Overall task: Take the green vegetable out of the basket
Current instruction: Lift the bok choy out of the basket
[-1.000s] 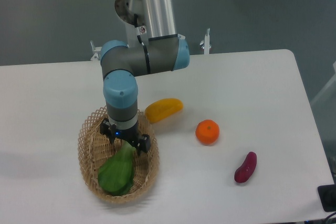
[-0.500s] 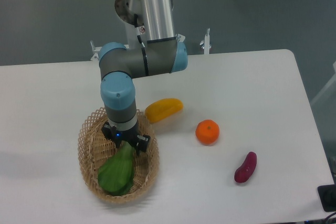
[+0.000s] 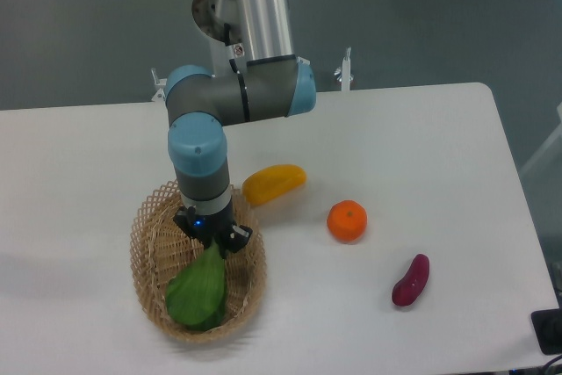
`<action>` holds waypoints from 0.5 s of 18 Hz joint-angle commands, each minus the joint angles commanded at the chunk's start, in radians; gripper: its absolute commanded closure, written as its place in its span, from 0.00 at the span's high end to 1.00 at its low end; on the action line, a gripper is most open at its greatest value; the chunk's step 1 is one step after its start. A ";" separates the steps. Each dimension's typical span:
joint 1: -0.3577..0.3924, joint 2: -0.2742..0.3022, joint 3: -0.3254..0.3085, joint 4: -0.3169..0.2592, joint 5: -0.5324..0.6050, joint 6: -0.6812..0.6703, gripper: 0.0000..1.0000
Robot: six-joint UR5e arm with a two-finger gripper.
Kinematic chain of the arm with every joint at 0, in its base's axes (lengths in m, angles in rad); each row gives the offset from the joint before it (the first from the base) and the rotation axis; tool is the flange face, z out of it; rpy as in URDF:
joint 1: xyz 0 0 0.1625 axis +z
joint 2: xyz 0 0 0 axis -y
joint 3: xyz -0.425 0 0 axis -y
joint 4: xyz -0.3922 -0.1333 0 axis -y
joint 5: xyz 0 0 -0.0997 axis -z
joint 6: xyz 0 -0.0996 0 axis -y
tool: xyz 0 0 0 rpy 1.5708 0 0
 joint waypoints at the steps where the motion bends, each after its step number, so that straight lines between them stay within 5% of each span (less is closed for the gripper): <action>1: 0.006 0.005 0.009 0.000 0.000 0.002 0.26; 6: 0.092 0.057 0.146 -0.018 -0.052 0.009 0.26; 9: 0.163 0.078 0.169 -0.029 -0.080 0.058 0.26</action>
